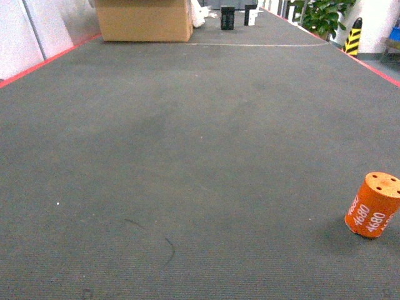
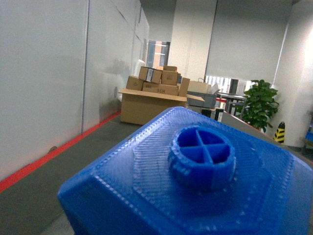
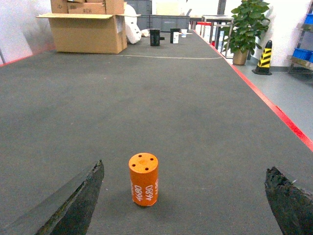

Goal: Sort blue parts and orange caps into right shelf containers

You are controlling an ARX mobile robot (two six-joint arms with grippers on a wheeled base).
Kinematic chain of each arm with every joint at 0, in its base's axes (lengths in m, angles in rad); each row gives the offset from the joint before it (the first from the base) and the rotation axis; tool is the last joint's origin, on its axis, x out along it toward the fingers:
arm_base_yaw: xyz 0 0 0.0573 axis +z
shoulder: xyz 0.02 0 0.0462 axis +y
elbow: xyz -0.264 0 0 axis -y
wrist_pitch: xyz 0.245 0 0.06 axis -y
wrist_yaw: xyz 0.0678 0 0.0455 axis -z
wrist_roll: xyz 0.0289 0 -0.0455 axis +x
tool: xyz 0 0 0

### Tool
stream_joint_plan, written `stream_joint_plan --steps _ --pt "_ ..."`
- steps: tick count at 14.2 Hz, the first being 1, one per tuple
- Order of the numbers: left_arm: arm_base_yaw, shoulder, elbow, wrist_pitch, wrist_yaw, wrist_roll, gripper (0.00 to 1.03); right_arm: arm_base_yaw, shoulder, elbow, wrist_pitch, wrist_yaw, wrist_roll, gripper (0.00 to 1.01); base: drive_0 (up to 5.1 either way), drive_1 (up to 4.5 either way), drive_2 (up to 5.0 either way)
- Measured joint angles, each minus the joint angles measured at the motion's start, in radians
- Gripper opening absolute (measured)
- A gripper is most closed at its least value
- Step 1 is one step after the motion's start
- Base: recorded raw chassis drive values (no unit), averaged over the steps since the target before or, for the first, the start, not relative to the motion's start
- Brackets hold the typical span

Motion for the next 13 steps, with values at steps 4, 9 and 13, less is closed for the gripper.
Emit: stream_joint_plan --steps 4,9,13 --pt "0.0 0.0 0.0 0.0 0.0 0.0 0.59 0.0 0.0 0.0 0.0 0.0 0.0 0.98 0.0 0.0 0.0" --pt "0.0 -0.001 0.0 0.001 0.0 0.0 0.59 0.053 0.147 0.029 -0.049 0.166 0.04 0.98 0.0 0.0 0.0" --pt "0.0 -0.001 0.0 0.0 -0.002 0.0 0.59 0.108 0.334 0.032 0.175 0.205 0.043 0.98 0.0 0.0 0.0"
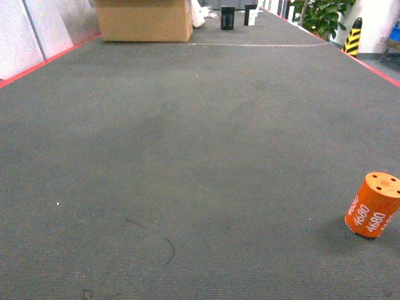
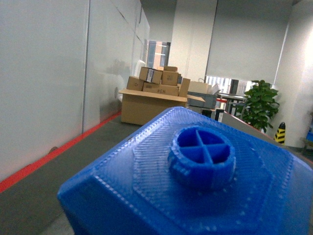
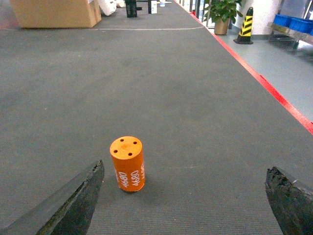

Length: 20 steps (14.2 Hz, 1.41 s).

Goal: Sort blue parts and orange caps into right shelf containers

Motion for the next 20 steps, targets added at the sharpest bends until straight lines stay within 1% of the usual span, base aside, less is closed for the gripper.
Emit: stream_joint_plan --steps 1,3,4,5,7,10,12,15,18,20 --pt "0.0 0.0 0.0 0.0 0.0 0.0 0.59 0.021 0.103 0.0 0.109 0.014 -0.001 0.98 0.0 0.0 0.0" --pt "0.0 0.0 0.0 0.0 0.0 0.0 0.59 0.037 0.246 0.003 0.245 0.031 -0.003 0.98 0.0 0.0 0.0" --pt "0.0 0.0 0.0 0.001 0.0 0.0 0.59 0.038 0.315 0.011 0.315 0.034 -0.011 0.98 0.0 0.0 0.0" --pt "0.0 0.0 0.0 0.0 0.0 0.0 0.59 0.038 0.445 0.033 0.429 0.035 -0.017 0.98 0.0 0.0 0.0" --pt "0.0 0.0 0.0 0.0 0.0 0.0 0.59 0.038 0.613 0.06 0.568 0.039 -0.024 0.98 0.0 0.0 0.0" --pt "0.0 0.0 0.0 0.0 0.0 0.0 0.59 0.036 0.787 0.116 0.682 0.043 -0.039 0.98 0.0 0.0 0.0" --pt "0.0 0.0 0.0 0.0 0.0 0.0 0.59 0.036 0.871 0.149 0.737 0.043 -0.044 0.98 0.0 0.0 0.0" --pt "0.0 0.0 0.0 0.0 0.0 0.0 0.59 0.039 0.969 0.186 0.783 0.05 -0.05 0.98 0.0 0.0 0.0" --pt "0.0 0.0 0.0 0.0 0.0 0.0 0.59 0.058 1.031 0.206 0.821 0.055 -0.06 0.98 0.0 0.0 0.0" --pt "0.0 0.0 0.0 0.0 0.0 0.0 0.59 0.063 1.088 0.217 0.856 0.06 -0.064 0.98 0.0 0.0 0.0"
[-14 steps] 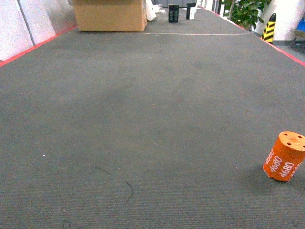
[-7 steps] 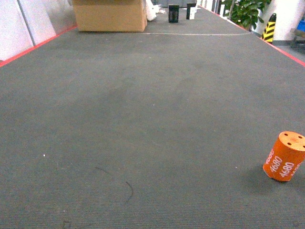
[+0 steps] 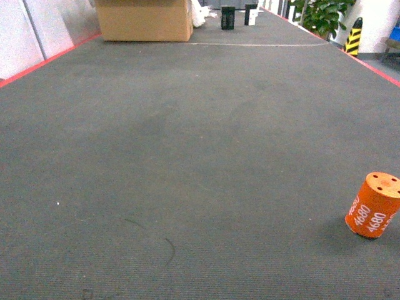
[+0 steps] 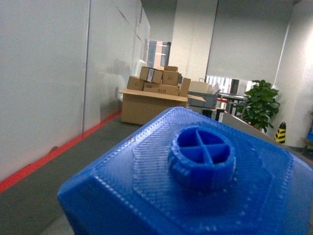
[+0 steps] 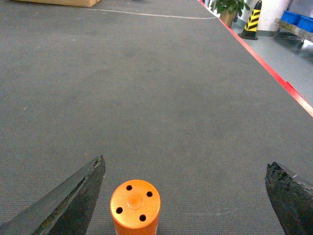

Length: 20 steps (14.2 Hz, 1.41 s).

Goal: Sort blue parts and orange caps into right shelf containers

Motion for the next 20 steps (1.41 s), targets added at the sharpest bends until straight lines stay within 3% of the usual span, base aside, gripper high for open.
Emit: stream_joint_plan --steps 5,11,20 --pt "0.0 0.0 0.0 0.0 0.0 0.0 0.59 0.001 0.133 0.031 0.079 0.008 -0.005 0.98 0.0 0.0 0.0" --pt "0.0 0.0 0.0 0.0 0.0 0.0 0.59 0.052 0.27 0.101 0.124 0.037 -0.027 0.98 0.0 0.0 0.0" --pt "0.0 0.0 0.0 0.0 0.0 0.0 0.59 0.066 0.433 0.153 0.2 0.057 -0.054 0.98 0.0 0.0 0.0"
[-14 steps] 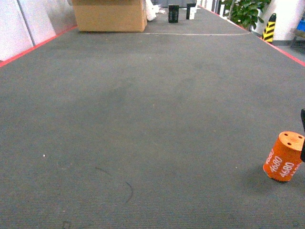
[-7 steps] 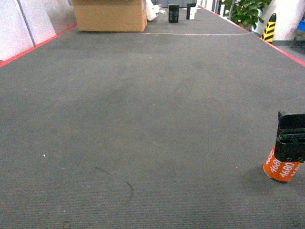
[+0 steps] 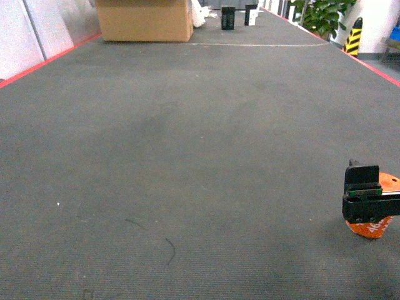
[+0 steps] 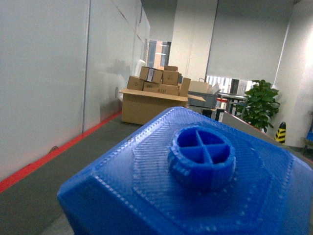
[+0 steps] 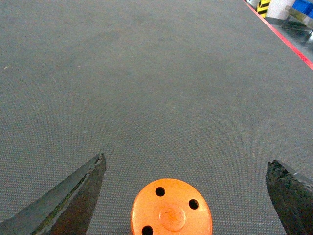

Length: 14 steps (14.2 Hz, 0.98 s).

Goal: Sort blue parts and orange caps into right shelf containers

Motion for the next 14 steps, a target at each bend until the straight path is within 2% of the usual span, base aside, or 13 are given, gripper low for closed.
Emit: stream_joint_plan --steps 14 --pt "0.0 0.0 0.0 0.0 0.0 0.0 0.59 0.006 0.131 0.074 0.018 0.022 -0.008 0.98 0.0 0.0 0.0"
